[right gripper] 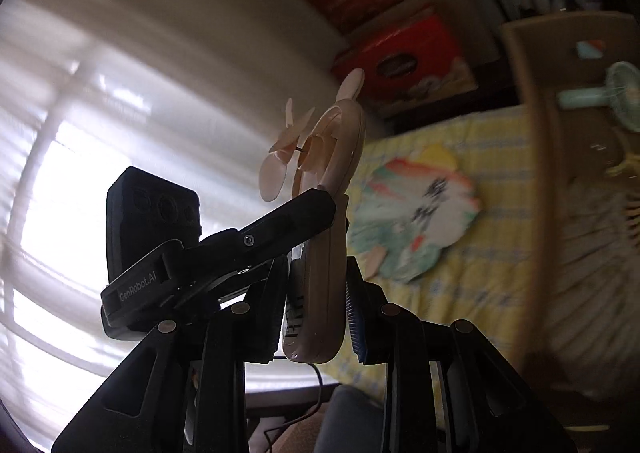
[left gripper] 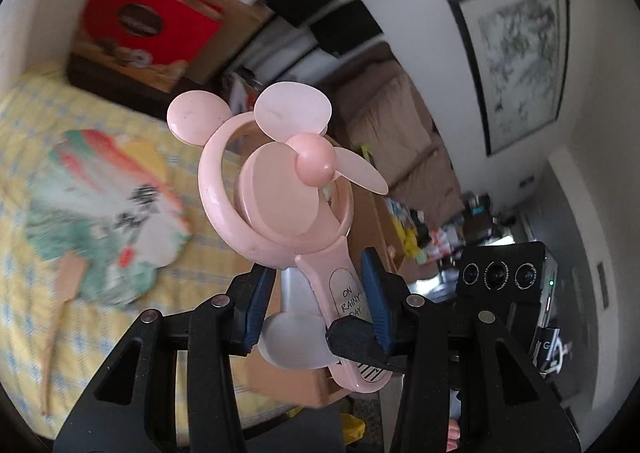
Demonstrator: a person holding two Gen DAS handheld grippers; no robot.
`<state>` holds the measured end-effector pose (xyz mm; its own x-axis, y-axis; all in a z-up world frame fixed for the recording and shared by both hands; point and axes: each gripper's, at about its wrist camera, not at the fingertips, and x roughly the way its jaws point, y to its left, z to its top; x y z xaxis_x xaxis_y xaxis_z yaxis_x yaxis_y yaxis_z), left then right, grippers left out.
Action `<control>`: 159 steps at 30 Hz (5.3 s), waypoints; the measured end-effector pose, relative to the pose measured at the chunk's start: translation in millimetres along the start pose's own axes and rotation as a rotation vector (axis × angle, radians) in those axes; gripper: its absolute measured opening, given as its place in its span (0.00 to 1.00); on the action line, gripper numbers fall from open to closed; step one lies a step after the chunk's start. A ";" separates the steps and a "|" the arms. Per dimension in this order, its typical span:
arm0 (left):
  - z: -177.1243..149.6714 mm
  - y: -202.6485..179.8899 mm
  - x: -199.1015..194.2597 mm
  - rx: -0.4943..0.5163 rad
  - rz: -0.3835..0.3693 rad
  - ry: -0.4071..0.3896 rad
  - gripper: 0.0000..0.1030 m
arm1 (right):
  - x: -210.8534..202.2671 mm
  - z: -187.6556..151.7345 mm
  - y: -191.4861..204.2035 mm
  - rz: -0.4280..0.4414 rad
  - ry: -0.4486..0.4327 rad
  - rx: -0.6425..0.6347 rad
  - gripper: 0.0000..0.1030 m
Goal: Organize objects
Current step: 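Lift the pink fan with the left tool and carry it over the box, then open the left tool to drop the pink fan into the box, then pull the left tool back over the table toward the painted fan, then close the left tool on the wooden handle of the painted fan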
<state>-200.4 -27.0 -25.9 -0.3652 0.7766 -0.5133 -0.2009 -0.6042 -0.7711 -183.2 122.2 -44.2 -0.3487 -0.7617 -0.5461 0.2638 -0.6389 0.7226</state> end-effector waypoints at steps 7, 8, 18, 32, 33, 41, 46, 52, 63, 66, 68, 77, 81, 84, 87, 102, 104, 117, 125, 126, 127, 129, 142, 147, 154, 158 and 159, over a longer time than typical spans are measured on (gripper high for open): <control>10.8 -44.8 65.5 0.071 0.019 0.112 0.40 | -61.8 13.8 -49.2 -0.049 -0.083 0.084 0.26; 10.7 -49.3 74.2 0.082 0.024 0.128 0.40 | -69.6 14.7 -56.3 -0.052 -0.091 0.098 0.26; 20.6 -79.0 160.1 0.139 0.103 0.279 0.41 | -107.8 25.1 -129.2 -0.050 -0.160 0.267 0.26; 39.0 -60.5 194.8 0.089 0.146 0.282 0.64 | -109.3 35.2 -187.8 0.003 -0.215 0.432 0.26; 41.9 -58.6 193.8 0.084 0.147 0.275 0.66 | -109.6 35.3 -190.9 -0.001 -0.219 0.441 0.26; 46.2 -62.8 156.9 0.131 0.194 0.215 0.74 | -104.1 30.1 -203.5 -0.043 -0.200 0.486 0.22; 36.1 -66.3 132.6 0.163 0.197 0.196 0.78 | -95.5 26.8 -207.8 -0.078 -0.176 0.501 0.22; 21.4 -68.9 104.4 0.207 0.201 0.167 0.80 | -91.8 20.3 -212.5 -0.101 -0.172 0.528 0.23; -4.9 -61.2 52.7 0.285 0.288 0.107 0.84 | -95.9 16.6 -209.8 -0.255 -0.128 0.501 0.53; -12.7 -55.5 41.5 0.293 0.315 0.097 0.85 | -95.2 19.7 -201.2 -0.297 -0.096 0.470 0.63; -18.5 -49.6 33.5 0.296 0.334 0.097 0.85 | -97.3 20.5 -193.0 -0.327 -0.086 0.442 0.65; -36.2 -25.5 -8.4 0.290 0.411 0.043 0.96 | -112.6 17.7 -129.1 -0.355 -0.139 0.241 0.75; -39.1 -14.7 -23.5 0.276 0.442 0.031 0.98 | -107.5 15.2 -97.0 -0.405 -0.148 0.136 0.80; -41.8 -7.0 -35.4 0.270 0.464 0.022 1.00 | -102.3 12.4 -74.0 -0.454 -0.152 0.052 0.82; -45.3 1.0 -46.8 0.257 0.478 0.018 1.00 | -96.0 8.4 -53.6 -0.485 -0.146 -0.023 0.83; -97.7 102.2 -73.6 0.154 0.650 0.042 1.00 | -45.3 -23.3 12.5 -0.425 -0.071 -0.203 0.84; -106.2 113.1 -73.5 0.147 0.662 0.048 0.99 | -37.1 -27.0 18.1 -0.414 -0.054 -0.217 0.84; -130.1 132.1 -72.8 0.190 0.757 0.044 0.88 | 21.2 -53.9 46.7 -0.439 0.014 -0.313 0.84; -133.7 138.4 -65.8 0.196 0.768 0.051 0.71 | 64.0 -66.9 42.1 -0.420 0.075 -0.291 0.84; -134.3 139.0 -64.2 0.197 0.768 0.055 0.68 | 68.3 -67.7 41.0 -0.415 0.083 -0.287 0.82; -135.1 139.7 -62.7 0.200 0.766 0.061 0.64 | 73.9 -68.5 38.6 -0.407 0.097 -0.279 0.80; -137.1 140.2 -59.0 0.213 0.766 0.075 0.57 | 82.2 -69.3 35.0 -0.395 0.117 -0.265 0.76; -139.4 138.1 -53.9 0.234 0.724 0.095 0.11 | 128.9 -79.3 2.5 -0.285 0.235 -0.136 0.49; -137.0 139.0 -57.3 0.170 0.614 0.116 0.10 | 148.9 -79.9 -3.1 -0.240 0.265 -0.095 0.45; -133.9 130.6 -61.0 0.139 0.517 0.127 0.09 | 168.2 -81.1 -22.2 -0.179 0.282 0.012 0.34; -132.0 121.9 -59.2 0.161 0.512 0.123 0.07 | 172.5 -81.5 -31.4 -0.117 0.290 0.080 0.31; -130.9 121.0 -58.4 0.165 0.515 0.122 0.07 | 172.5 -81.0 -31.9 -0.116 0.287 0.084 0.30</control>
<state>-84.4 -122.1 -138.6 -0.3477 0.3826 -0.8560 -0.1678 -0.9236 -0.3446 -178.9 2.5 -195.8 -0.1011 -0.6910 -0.7158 0.1579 -0.7215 0.6742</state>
